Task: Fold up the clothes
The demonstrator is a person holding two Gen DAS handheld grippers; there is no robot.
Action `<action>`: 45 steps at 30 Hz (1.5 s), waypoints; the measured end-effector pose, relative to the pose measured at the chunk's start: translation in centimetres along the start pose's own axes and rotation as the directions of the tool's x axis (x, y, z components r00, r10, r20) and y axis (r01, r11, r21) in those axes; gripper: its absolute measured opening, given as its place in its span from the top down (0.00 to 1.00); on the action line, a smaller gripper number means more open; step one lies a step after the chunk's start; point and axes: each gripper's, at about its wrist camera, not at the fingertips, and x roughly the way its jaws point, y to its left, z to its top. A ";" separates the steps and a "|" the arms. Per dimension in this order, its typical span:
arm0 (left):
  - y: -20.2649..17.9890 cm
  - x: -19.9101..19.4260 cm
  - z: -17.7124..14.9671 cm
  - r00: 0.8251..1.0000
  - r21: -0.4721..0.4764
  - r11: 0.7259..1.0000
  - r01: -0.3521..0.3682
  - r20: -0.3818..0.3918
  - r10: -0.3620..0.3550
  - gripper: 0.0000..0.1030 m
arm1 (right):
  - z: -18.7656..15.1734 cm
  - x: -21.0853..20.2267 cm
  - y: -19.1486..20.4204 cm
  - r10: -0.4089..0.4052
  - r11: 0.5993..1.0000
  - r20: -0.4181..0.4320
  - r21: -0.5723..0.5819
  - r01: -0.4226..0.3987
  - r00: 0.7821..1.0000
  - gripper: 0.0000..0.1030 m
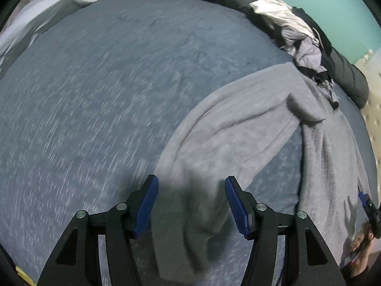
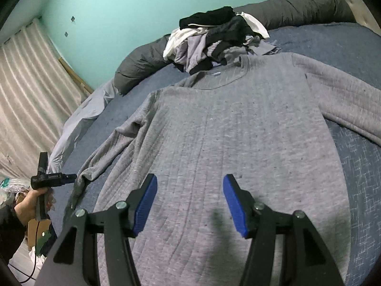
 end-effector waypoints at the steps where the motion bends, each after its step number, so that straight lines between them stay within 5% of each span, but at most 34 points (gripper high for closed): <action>1: 0.3 0.0 -0.3 1.000 -0.007 1.000 -0.005 0.000 0.005 0.40 | 0.0 0.0 0.0 0.005 1.000 0.000 -0.004 -0.005 1.000 0.43; 8: 2.2 0.9 -1.6 1.000 -0.053 0.999 -0.005 -0.018 0.004 0.42 | -0.2 -0.2 -0.2 0.029 1.000 0.011 -0.006 -0.029 1.000 0.43; 11: 2.4 1.2 -1.9 1.000 -0.048 0.999 0.014 -0.026 -0.015 0.79 | -0.2 -0.1 -0.3 0.036 0.999 0.013 -0.001 -0.036 0.999 0.43; 15: 1.8 0.3 -1.6 1.000 0.011 1.000 -0.006 -0.015 0.007 0.92 | -0.2 0.2 -0.3 0.039 0.999 0.007 0.002 -0.039 0.999 0.43; 28: 6.3 -5.3 6.0 0.988 0.059 0.987 -0.148 0.040 0.146 0.93 | -0.3 0.7 -0.7 0.035 0.999 -0.002 0.016 -0.035 0.999 0.43; 32: 8.3 -5.0 7.3 0.969 0.001 0.970 -0.243 0.040 0.242 0.91 | -0.4 0.9 -0.7 0.030 1.000 -0.009 0.009 -0.030 1.000 0.43; 38: 9.2 -5.0 7.1 0.937 -0.050 0.938 -0.344 0.050 0.346 0.58 | -0.3 1.1 -0.8 0.031 0.999 -0.011 0.012 -0.031 0.999 0.43; 40: 9.3 -5.8 6.9 0.930 -0.069 0.933 -0.354 0.077 0.358 0.58 | -0.3 1.0 -1.0 0.033 0.999 -0.010 0.018 -0.033 0.999 0.43; 45: 5.8 -6.2 5.7 0.969 0.060 0.972 -0.227 0.114 0.219 0.58 | -0.3 1.2 -0.8 0.044 0.999 -0.013 0.023 -0.043 0.999 0.43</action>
